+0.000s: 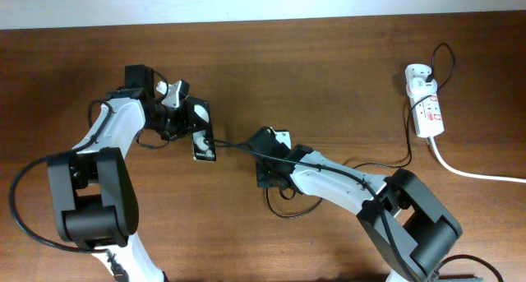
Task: Plug charger to phone and switch on socket
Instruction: 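Grasp the black USB-C cable plug with the right gripper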
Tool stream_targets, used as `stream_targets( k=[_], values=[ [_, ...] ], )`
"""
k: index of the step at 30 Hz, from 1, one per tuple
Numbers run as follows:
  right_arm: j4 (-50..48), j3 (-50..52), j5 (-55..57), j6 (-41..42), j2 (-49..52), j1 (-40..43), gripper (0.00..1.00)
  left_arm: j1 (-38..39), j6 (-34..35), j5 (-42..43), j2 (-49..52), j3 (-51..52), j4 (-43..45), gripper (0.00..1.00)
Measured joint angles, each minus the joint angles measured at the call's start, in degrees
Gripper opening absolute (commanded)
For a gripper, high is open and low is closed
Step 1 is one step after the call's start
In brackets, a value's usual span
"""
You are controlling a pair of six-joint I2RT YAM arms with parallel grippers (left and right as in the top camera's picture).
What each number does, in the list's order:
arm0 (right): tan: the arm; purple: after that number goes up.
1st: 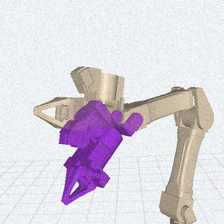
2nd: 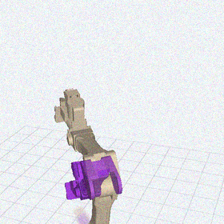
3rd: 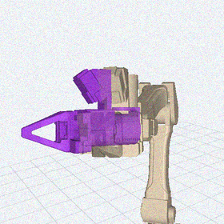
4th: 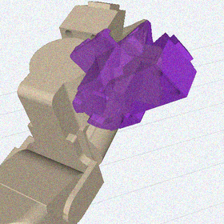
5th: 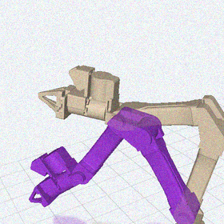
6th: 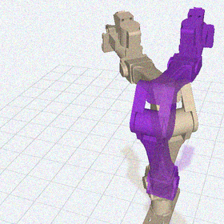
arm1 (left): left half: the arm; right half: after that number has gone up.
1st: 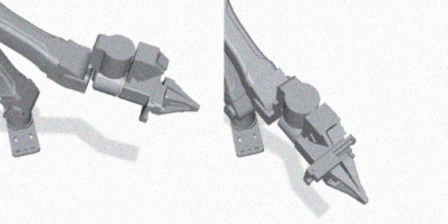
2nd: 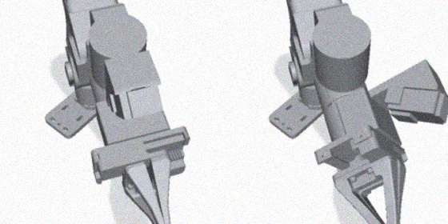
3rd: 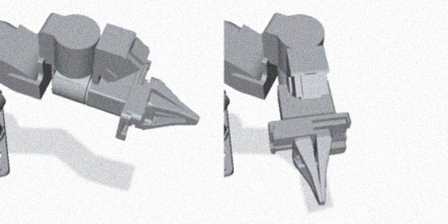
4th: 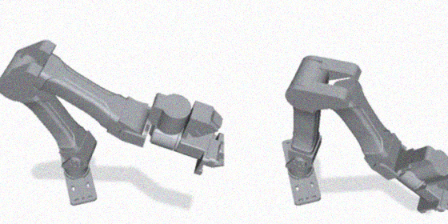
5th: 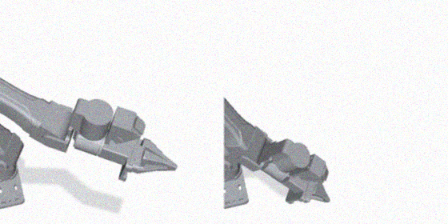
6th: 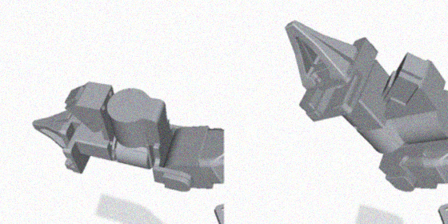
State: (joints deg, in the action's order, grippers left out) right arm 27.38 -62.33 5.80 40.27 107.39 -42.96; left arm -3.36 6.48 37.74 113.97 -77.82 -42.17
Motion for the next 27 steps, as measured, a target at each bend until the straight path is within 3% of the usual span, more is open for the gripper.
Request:
stream_targets(
  k=[2, 8, 10, 15, 17, 19, 24, 26, 27],
  values=[
    [-0.1, -0.1, 0.7, 0.2, 0.2, -0.1, 0.18, 0.0, 0.0, 0.0, 0.0, 0.0, 0.0, 0.00],
    [-0.1, -0.2, 0.5, 0.3, 0.3, -0.3, 0.18, 0.0, 0.0, 0.0, 0.0, 0.0, 0.0, 0.00],
    [-0.1, -0.2, 0.3, 0.3, 0.3, -0.3, 0.04, 0.0, 0.0, 0.0, 0.0, 0.0, 0.0, 0.00],
    [3.6, -0.4, -3.6, 0.0, -1.1, 1.3, 0.04, 0.0, 0.0, 0.4, 0.0, 0.0, 0.0, 0.00],
    [3.9, -0.4, -9.7, -5.0, -6.1, 5.2, 0.04, 0.0, 0.0, 1.5, 0.0, 0.0, 0.0, 0.00],
    [2.8, -0.4, -20.8, -11.7, -12.5, 9.0, 0.04, 0.0, -3.0, 7.2, 0.0, 0.0, 0.5, 0.00],
    [0.3, -0.4, -45.9, -27.1, -14.6, 10.5, 0.04, -0.8, -13.4, 26.8, 0.0, 0.0, 1.6, 0.00],
    [-6.1, 0.5, -49.5, -28.5, -14.6, 8.1, 0.04, -2.4, -15.6, 32.4, 0.0, 0.0, 3.7, 0.00],
    [-16.8, 3.0, -50.2, -25.4, -14.7, 6.8, 0.04, -3.1, -16.1, 34.4, 0.0, 0.6, 5.3, 0.00]
  ],
)
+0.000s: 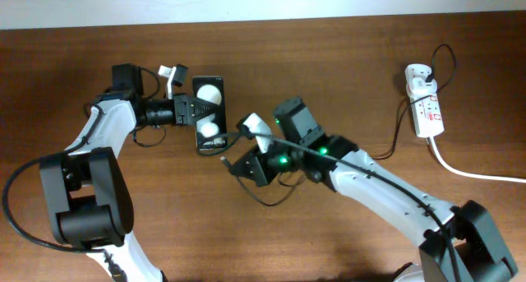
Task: Plug charger to phone and switch on socket
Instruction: 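Grasp the black USB-C cable plug with the right gripper, then push the cable plug up into the phone's bottom port with the right gripper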
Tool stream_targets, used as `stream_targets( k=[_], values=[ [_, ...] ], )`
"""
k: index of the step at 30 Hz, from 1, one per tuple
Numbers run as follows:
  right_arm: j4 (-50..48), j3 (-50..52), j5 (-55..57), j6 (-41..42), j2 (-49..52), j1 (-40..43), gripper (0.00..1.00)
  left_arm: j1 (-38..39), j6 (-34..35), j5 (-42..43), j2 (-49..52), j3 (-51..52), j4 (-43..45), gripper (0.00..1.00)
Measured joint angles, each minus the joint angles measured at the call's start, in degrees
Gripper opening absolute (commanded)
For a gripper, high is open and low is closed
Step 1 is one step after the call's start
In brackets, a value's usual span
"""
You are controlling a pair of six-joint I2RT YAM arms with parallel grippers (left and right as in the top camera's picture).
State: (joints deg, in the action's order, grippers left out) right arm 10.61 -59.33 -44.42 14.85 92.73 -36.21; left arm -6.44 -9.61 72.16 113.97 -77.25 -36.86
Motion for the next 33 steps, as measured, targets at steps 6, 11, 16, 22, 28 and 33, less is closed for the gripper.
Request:
stream_targets(
  k=[6, 11, 16, 22, 28, 33],
  values=[
    [-30.4, 15.9, 7.3, 17.1, 0.0, -4.7, 0.04, -3.4, -0.5, 7.4, 0.0, 3.3, 3.3, 0.00],
    [-32.1, 18.3, 14.6, 21.6, 0.0, -7.3, 0.04, -2.3, 2.6, 8.5, 0.0, 3.4, 5.2, 0.00],
    [-33.6, 18.3, 16.2, 22.7, 0.0, -7.7, 0.04, 0.9, 8.5, 8.3, 0.0, 3.5, 8.9, 0.00],
    [-33.8, 18.3, 16.2, 23.3, 0.0, -7.7, 0.04, 1.5, 9.3, 4.9, 0.0, 3.5, 8.6, 0.00],
    [-33.4, 18.3, 16.4, 23.8, 0.0, -7.7, 0.04, 1.5, 9.3, 4.9, 0.0, 3.5, 8.6, 0.00],
    [-33.6, 18.3, 17.5, 23.8, 0.0, -7.7, 0.04, 1.5, 9.7, 4.9, 0.0, 3.5, 8.6, 0.00]
  ],
)
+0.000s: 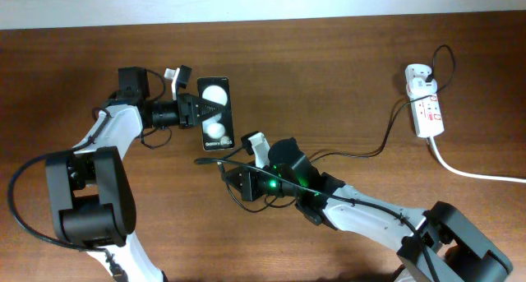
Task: Plug charger to phone and switch on socket
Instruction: 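Push the cable plug up into the phone's bottom port with the right gripper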
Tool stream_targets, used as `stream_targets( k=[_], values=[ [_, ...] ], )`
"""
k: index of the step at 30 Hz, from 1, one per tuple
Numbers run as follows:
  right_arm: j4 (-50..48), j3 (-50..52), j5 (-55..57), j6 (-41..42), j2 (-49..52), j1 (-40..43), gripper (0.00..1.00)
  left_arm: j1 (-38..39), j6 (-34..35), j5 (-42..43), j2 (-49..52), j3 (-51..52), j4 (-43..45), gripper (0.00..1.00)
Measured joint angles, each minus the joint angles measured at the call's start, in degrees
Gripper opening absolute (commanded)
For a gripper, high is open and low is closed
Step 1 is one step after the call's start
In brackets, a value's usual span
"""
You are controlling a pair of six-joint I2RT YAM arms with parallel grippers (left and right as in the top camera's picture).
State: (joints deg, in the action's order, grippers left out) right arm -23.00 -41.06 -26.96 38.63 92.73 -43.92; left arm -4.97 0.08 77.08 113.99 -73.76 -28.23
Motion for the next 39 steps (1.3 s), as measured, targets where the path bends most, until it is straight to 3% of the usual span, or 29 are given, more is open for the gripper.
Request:
stream_targets(
  k=[18, 26, 39],
  values=[
    [1.0, 0.0, 2.8, 0.2, 0.0, 0.0, 0.04, 0.0, 0.0, 1.4, 0.0, 0.0, -0.6, 0.00],
    [-1.9, 0.0, 4.5, 0.5, 0.0, 0.0, 0.04, 0.0, 5.4, 3.5, 0.0, 0.0, -0.6, 0.00],
    [-3.4, 0.0, 5.7, 2.7, 0.0, 0.0, 0.04, 0.9, 6.5, 3.7, 0.0, 0.0, -0.5, 0.00]
  ],
)
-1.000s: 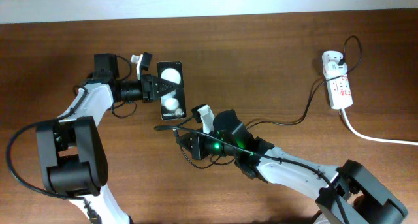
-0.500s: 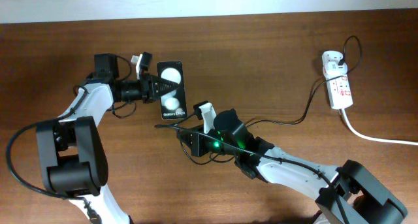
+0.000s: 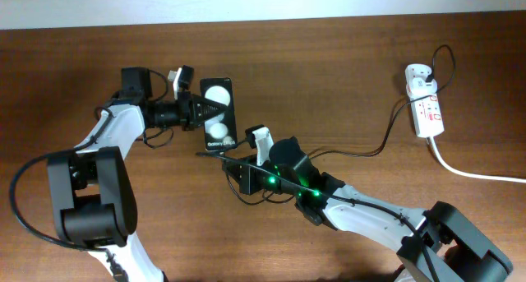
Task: Plug charger to phone and switch on socket
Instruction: 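Push the cable plug up into the phone's bottom port with the right gripper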
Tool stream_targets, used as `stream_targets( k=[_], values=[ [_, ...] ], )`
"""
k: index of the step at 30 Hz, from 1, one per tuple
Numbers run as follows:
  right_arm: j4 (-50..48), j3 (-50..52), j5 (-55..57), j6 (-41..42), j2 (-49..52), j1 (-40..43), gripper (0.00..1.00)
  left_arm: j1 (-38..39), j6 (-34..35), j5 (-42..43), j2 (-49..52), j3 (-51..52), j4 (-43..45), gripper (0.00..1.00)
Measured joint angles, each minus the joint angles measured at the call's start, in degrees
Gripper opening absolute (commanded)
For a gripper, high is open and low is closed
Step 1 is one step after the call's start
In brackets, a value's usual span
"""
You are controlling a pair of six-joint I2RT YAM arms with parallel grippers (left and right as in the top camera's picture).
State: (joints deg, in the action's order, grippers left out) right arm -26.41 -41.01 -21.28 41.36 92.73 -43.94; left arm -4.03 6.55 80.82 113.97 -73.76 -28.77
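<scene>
The overhead view shows the black phone (image 3: 219,116), marked with white circles, held up over the left half of the table. My left gripper (image 3: 196,111) is shut on its left edge. Just below the phone's lower end sits my right gripper (image 3: 240,167), shut on the charger's plug end. The plug tip (image 3: 202,154) sticks out to the left, close under the phone's bottom edge; I cannot tell whether they touch. The black charger cable (image 3: 362,153) runs right to the white socket strip (image 3: 426,104) at the far right.
A thick white lead (image 3: 468,172) leaves the socket strip toward the right edge. Loops of black cable (image 3: 411,117) lie beside the strip. The right arm (image 3: 353,204) stretches across the lower middle of the wooden table (image 3: 329,60).
My right gripper has risen a little toward the phone's lower end, bringing the plug tip nearer to it. The phone has tilted slightly and shifted a touch right in the left gripper.
At first the phone was low by the table's left middle with my left gripper on it, and the right gripper held the cable beside it. Then the left gripper held the phone up. The right gripper went below the phone with the plug and now sits just under it.
</scene>
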Motion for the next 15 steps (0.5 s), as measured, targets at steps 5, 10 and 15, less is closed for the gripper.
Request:
stream_targets(
  k=[5, 10, 15],
  values=[
    [0.4, 0.0, 0.1, 0.2, 0.0, 0.0, 0.04, 0.2, 0.0, 0.0, 0.0, 0.0, 0.6, 0.00],
    [0.7, 0.0, 1.1, 0.2, 0.0, 0.0, 0.04, 0.2, 0.2, 0.0, 0.0, 0.0, 0.6, 0.00],
    [0.7, 0.0, 1.8, 1.0, 0.0, 0.0, 0.04, 0.2, 0.2, 0.0, 0.0, 0.0, 0.8, 0.00]
  ],
)
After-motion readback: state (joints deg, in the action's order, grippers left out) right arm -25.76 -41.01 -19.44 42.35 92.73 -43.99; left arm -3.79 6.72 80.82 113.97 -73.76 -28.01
